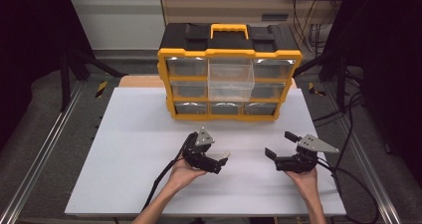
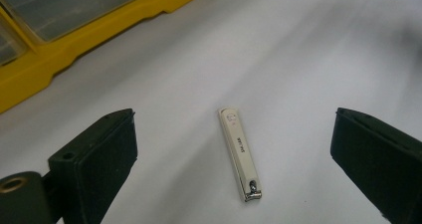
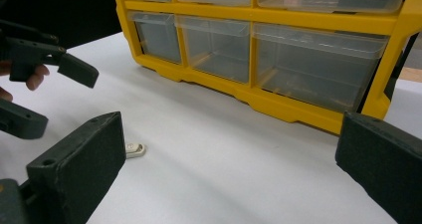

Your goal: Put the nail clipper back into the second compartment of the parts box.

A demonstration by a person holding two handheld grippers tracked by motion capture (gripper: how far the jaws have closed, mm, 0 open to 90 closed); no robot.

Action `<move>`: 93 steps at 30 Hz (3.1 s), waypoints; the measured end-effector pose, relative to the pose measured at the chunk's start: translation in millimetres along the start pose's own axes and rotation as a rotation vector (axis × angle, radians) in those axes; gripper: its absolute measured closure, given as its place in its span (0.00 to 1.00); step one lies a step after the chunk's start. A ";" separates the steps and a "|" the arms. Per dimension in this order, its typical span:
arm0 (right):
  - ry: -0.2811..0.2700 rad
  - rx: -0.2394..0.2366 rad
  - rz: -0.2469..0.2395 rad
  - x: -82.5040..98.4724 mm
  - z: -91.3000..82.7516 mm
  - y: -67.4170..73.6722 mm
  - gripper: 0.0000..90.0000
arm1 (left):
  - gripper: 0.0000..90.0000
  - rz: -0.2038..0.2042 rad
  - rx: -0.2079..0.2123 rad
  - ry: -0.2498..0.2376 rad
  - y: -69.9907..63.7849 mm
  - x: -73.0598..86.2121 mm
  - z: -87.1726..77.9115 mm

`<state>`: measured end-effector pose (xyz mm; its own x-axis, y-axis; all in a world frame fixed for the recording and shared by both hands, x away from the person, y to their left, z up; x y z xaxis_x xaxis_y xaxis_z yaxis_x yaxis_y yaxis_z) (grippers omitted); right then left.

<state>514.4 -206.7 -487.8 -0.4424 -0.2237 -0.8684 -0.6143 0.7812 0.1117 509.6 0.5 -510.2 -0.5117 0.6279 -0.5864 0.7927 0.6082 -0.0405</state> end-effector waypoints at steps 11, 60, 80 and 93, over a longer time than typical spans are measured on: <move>-0.003 0.003 -0.009 -0.4 -0.3 -0.9 0.00 | 0.07 0.001 0.008 0.089 -5.7 8.2 26.0; 0.007 0.003 0.000 0.4 0.6 -0.8 0.00 | 0.84 0.015 -0.031 0.199 -11.6 18.2 43.0; 0.008 -0.003 0.002 0.7 1.2 -0.3 0.00 | 0.85 0.013 -0.005 0.203 -10.5 18.3 41.8; 0.009 -0.009 0.004 0.8 1.5 0.4 0.00 | 0.85 0.030 0.010 0.180 -12.7 15.2 28.2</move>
<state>514.8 -205.7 -489.1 -0.4505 -0.2257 -0.8638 -0.6182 0.7769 0.1193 501.2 -11.4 -541.3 -0.5380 0.7229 -0.4336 0.8112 0.5838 -0.0333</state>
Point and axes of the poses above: each handheld gripper's, and its own axes: z roughly forward along the jaws, x roughly out of its underside, y roughly to its left, the point moved 10 cm from there along z, roughly forward along the jaws, and after that the axes turned 14 degrees about y, right-handed, at the moved point
